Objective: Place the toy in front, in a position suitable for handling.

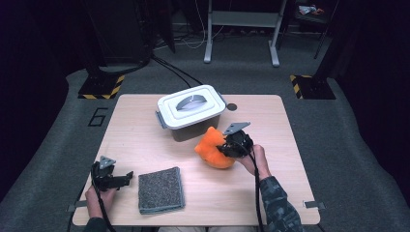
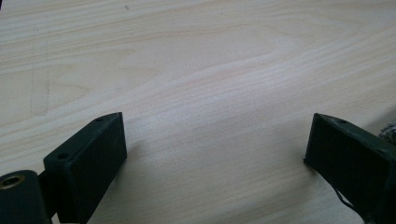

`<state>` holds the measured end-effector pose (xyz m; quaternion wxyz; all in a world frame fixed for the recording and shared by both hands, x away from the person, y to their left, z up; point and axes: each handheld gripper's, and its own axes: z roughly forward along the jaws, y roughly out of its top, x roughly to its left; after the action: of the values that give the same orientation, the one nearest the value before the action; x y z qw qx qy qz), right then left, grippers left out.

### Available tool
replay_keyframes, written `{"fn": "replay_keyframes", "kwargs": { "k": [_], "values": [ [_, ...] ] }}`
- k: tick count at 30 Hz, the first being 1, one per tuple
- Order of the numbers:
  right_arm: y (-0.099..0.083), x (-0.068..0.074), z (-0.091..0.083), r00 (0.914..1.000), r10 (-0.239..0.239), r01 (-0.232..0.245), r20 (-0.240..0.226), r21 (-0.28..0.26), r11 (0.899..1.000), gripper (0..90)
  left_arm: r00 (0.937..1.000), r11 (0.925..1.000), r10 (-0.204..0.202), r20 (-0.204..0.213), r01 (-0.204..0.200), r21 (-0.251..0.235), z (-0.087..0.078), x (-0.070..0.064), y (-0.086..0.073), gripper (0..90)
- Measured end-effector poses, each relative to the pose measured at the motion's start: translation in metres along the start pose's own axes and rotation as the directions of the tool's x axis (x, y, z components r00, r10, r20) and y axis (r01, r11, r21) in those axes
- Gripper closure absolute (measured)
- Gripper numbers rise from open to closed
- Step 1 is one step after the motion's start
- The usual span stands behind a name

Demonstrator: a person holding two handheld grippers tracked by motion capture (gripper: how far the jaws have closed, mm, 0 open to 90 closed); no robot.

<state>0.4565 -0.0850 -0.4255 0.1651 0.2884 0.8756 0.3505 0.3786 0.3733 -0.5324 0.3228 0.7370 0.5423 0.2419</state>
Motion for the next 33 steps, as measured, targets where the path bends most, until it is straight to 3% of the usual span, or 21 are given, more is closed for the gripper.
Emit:
{"fn": "replay_keyframes", "kwargs": {
  "k": [6, 11, 14, 18, 25, 33],
  "values": [
    [-0.001, -0.003, 0.017, 0.9997, 0.018, -0.018, -0.014, 0.012, 1.000, 59.1, 1.0000, 1.0000, 0.000, 0.000, 0.000, 0.000, 0.000, 0.000, 0.000, 4.9],
    [-0.001, -0.006, 0.025, 0.9998, 0.008, -0.008, -0.018, 0.021, 1.000, 58.1, 1.0000, 1.0000, 0.000, 0.000, 0.000, 0.000, 0.000, 0.000, 0.000, 4.9],
    [-0.003, -0.009, 0.027, 0.9992, 0.034, -0.034, -0.021, 0.015, 0.999, 57.4, 1.0000, 1.0000, 0.000, 0.000, 0.000, -0.001, 0.000, 0.000, 0.000, 4.9],
    [-0.006, -0.010, 0.029, 0.9993, 0.033, -0.032, -0.019, 0.023, 0.999, 55.1, 1.0000, 1.0000, 0.000, 0.000, 0.000, 0.000, 0.000, 0.000, 0.000, 4.9],
    [-0.004, -0.013, 0.024, 0.9969, 0.076, -0.076, -0.023, -0.006, 0.997, 28.1, 1.0000, 1.0000, 0.000, 0.000, 0.000, -0.001, 0.000, 0.000, 0.000, 4.9],
    [-0.008, -0.016, 0.000, 0.9935, 0.114, -0.114, -0.009, -0.073, 0.991, 14.2, 1.0000, 1.0000, 0.000, 0.000, 0.000, 0.000, 0.000, 0.000, 0.000, 4.9]
  ]
}}
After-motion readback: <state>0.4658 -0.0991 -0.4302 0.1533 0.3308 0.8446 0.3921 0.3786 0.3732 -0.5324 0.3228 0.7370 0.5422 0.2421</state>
